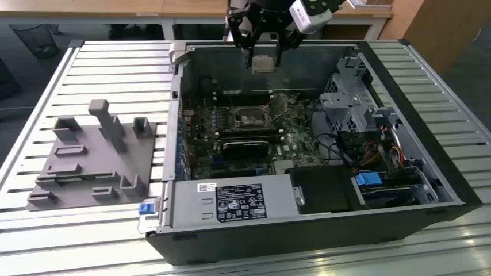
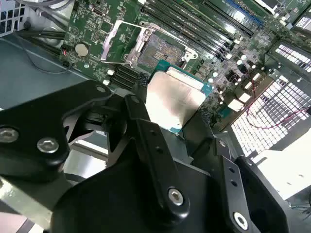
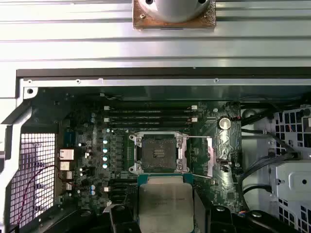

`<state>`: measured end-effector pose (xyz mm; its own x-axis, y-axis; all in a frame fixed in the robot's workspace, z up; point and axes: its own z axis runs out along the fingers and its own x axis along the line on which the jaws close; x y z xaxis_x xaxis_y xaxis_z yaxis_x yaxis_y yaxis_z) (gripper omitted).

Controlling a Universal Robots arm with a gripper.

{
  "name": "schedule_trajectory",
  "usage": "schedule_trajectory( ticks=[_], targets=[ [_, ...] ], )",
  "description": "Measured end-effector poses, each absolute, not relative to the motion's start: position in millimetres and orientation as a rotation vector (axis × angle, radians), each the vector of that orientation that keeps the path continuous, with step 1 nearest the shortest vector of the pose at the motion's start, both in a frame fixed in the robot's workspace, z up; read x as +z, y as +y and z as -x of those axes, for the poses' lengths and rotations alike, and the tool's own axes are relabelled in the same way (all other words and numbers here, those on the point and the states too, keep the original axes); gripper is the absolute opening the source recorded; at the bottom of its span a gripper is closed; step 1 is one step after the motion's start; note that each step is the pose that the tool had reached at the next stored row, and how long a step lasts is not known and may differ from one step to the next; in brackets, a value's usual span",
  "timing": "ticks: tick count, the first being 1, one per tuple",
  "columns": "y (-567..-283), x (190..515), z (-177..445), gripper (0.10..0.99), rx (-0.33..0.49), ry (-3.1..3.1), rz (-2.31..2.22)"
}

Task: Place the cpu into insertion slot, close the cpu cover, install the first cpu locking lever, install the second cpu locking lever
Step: 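Place the cpu into insertion slot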

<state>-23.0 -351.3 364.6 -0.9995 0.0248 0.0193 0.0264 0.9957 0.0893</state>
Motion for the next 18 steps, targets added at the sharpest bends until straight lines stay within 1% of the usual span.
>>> schedule_trajectory(
  ticks=[18],
  targets=[
    [-351.3,364.5,23.1,0.545,-0.141,-3.119,0.165]
  ],
)
